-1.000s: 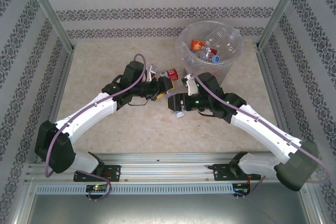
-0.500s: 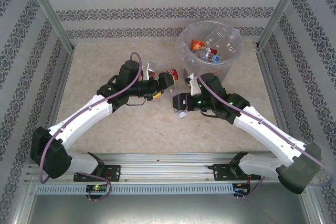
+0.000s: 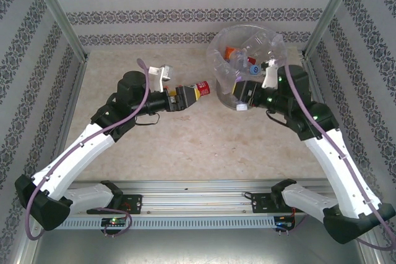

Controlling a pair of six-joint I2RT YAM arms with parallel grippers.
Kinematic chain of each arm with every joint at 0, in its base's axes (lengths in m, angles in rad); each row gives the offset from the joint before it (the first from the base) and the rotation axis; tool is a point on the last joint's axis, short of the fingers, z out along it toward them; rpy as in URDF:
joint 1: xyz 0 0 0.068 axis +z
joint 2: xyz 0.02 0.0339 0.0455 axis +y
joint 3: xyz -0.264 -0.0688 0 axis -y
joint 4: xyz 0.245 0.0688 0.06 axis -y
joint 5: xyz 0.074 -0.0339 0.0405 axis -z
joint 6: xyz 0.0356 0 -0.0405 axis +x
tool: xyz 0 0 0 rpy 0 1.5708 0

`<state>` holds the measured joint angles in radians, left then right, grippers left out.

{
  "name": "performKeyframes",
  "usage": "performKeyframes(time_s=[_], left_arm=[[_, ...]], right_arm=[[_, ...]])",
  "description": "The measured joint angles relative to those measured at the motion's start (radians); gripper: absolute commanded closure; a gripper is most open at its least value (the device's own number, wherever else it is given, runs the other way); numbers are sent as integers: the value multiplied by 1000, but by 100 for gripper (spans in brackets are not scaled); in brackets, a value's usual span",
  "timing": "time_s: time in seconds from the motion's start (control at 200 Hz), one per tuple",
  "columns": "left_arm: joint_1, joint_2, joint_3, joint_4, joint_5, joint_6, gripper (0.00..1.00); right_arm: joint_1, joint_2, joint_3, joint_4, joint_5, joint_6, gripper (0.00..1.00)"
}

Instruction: Put the plastic bottles in the bin

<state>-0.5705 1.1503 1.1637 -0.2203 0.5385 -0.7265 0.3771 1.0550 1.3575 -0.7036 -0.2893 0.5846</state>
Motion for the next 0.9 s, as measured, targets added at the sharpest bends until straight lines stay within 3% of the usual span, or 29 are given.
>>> performKeyframes(time_s=[0.46,0.899], left_arm=[[0,-76,-55,-41,1,105,0],[0,-79,-84,-37,4,114,0]], right_arm=[[-179,328,331,-50,-69,22,50],[-192,563,506,-68,-24,130,46]])
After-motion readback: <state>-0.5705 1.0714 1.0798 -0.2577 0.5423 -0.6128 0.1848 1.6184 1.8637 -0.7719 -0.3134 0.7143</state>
